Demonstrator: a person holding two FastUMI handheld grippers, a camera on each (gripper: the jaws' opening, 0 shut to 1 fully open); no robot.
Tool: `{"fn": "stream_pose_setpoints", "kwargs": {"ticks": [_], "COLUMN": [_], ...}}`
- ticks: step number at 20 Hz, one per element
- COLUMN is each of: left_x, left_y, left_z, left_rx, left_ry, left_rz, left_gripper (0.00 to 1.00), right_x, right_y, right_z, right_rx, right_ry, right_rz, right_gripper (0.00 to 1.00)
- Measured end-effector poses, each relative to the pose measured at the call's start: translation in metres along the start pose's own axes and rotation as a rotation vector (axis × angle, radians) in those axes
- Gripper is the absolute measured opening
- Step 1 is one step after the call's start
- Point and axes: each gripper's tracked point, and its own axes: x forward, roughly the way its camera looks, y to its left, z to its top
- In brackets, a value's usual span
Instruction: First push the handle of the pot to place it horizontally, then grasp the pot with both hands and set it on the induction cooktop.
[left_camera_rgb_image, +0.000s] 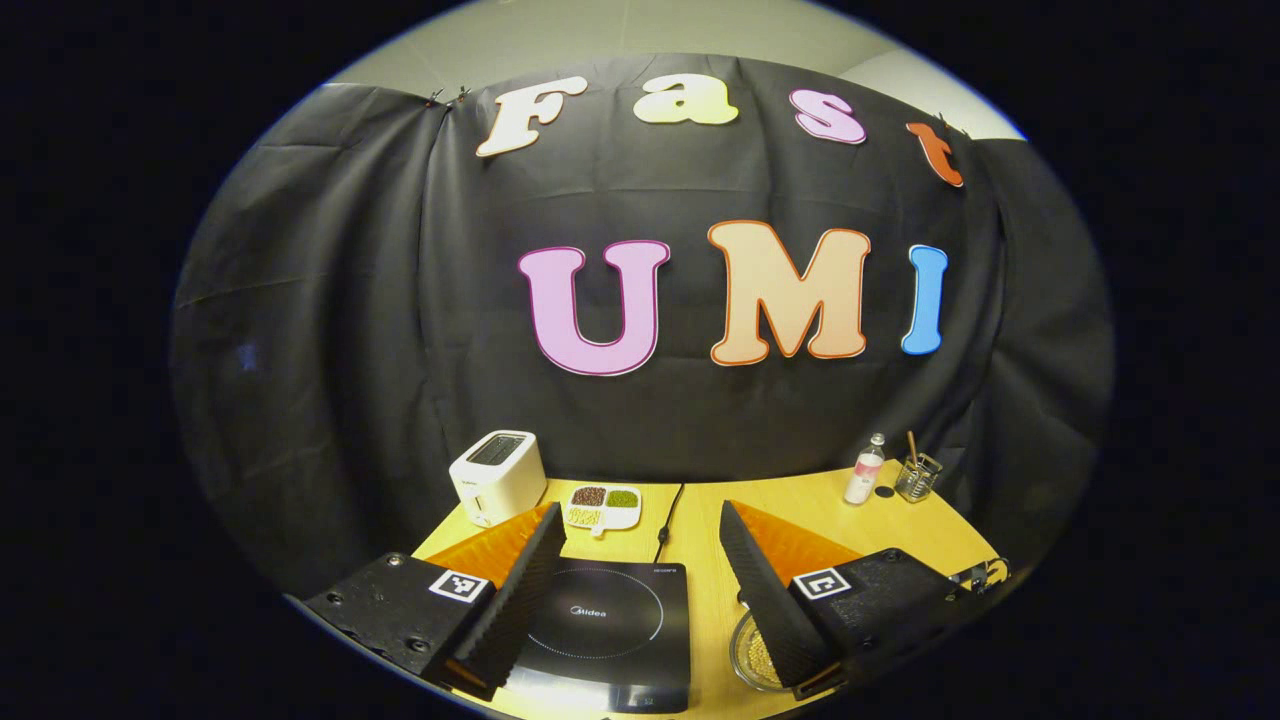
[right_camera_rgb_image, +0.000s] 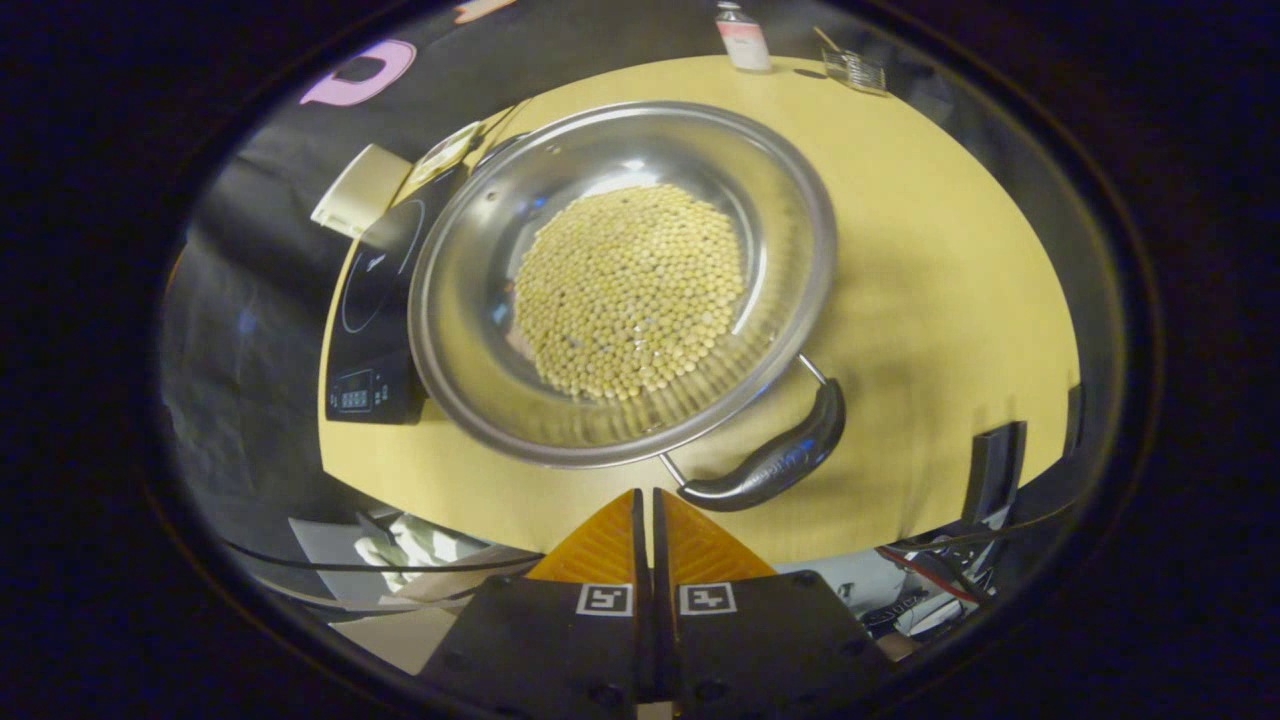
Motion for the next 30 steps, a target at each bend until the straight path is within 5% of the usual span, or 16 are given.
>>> {"fn": "stream_pose_setpoints", "kwargs": {"ticks": [10,24,30], "left_x": [0.023,0.041,0.041], "left_y": [-0.026,-0.019,-0.007], "left_z": [0.003,-0.009,-0.020], "left_rx": [0.001,-0.039,-0.056], "left_ry": [0.011,0.056,0.090], "left_rz": [-0.072,0.042,0.098], "left_gripper": [0.95,0.95,0.95], "right_x": [-0.006,0.000,-0.010], "right_y": [-0.061,-0.092,-0.106], "right_z": [0.061,0.136,0.145], "right_rx": [0.154,0.100,0.096], "right_ry": [-0.055,-0.074,-0.083], "right_rz": [-0.077,-0.074,-0.073], "right_gripper": [0.03,0.00,0.11]}}
